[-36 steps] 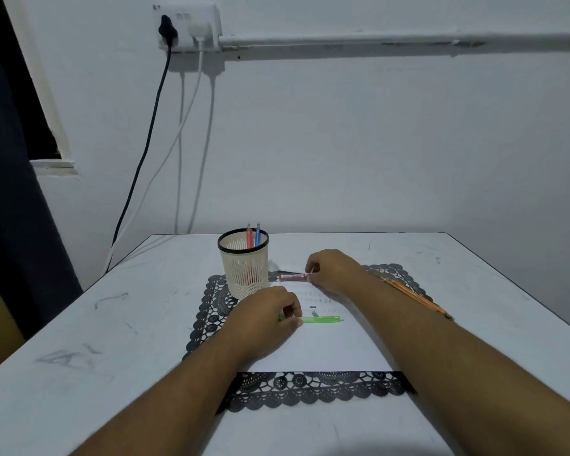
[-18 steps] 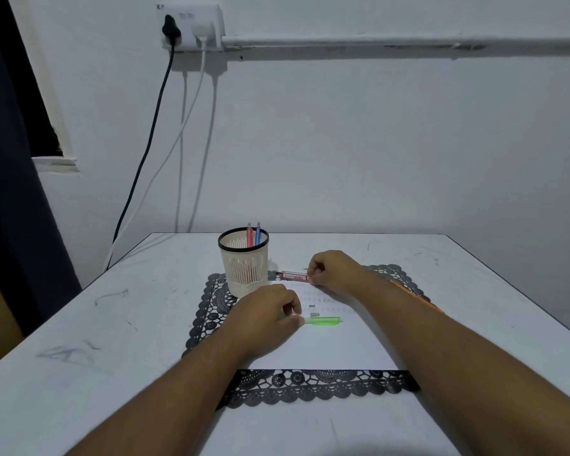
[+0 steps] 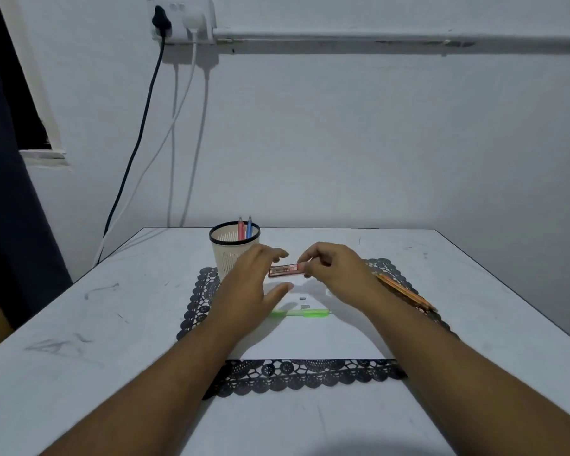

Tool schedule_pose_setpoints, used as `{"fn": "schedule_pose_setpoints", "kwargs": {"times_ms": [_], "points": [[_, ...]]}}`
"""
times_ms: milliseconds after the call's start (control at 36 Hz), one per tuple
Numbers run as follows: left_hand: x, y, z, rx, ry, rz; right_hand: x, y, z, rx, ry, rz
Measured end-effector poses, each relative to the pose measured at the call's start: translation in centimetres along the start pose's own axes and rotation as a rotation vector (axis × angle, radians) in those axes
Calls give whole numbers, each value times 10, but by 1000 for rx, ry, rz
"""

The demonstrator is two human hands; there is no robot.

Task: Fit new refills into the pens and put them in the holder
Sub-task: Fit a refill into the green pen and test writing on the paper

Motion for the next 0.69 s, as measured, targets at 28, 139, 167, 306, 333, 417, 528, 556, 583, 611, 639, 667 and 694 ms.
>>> {"fn": "schedule_pose_setpoints", "kwargs": {"times_ms": [28, 139, 167, 306, 333, 417, 528, 556, 583, 611, 639, 667, 694], "points": [[0, 1, 0, -9, -3, -11, 5, -3, -2, -20, 7, 9], [0, 3, -3, -30, -21, -53, 17, -13, -7, -85, 54, 27], [0, 3, -2, -9, -5, -53, 17, -14, -7, -100, 61, 28], [1, -1, 7, 95, 79, 5, 18, -16, -4, -220, 67, 17], [1, -2, 8, 85, 77, 10, 19, -16, -3, -225, 65, 21], [0, -6, 8, 69, 72, 24, 20, -18, -3, -224, 70, 43], [0, -6, 5, 8, 44, 12, 20, -18, -3, -313, 42, 48], [-1, -6, 6, 2, 49, 13, 20, -18, -4, -343, 22, 51], [-1, -7, 7, 5, 57, 16, 20, -17, -5, -362, 5, 53], [-1, -7, 8, 13, 63, 17, 20, -17, -5, -369, -3, 55], [-1, -7, 8, 20, 63, 17, 20, -16, -5, -372, -3, 53], [-1, -7, 8, 21, 58, 15, 21, -16, -5, -374, 4, 49], [-1, -5, 8, 20, 47, 12, 21, -16, -4, -379, 13, 44]]}}
Point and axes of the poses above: each hand's wrist, its own x-axis away from the middle knuckle, its own z-axis out of the back of the hand, y = z × x, the point moved 7 cm from there along -x, towards the middle knuckle, and after that the axes turned 15 degrees about x, right-handed, at the moved point
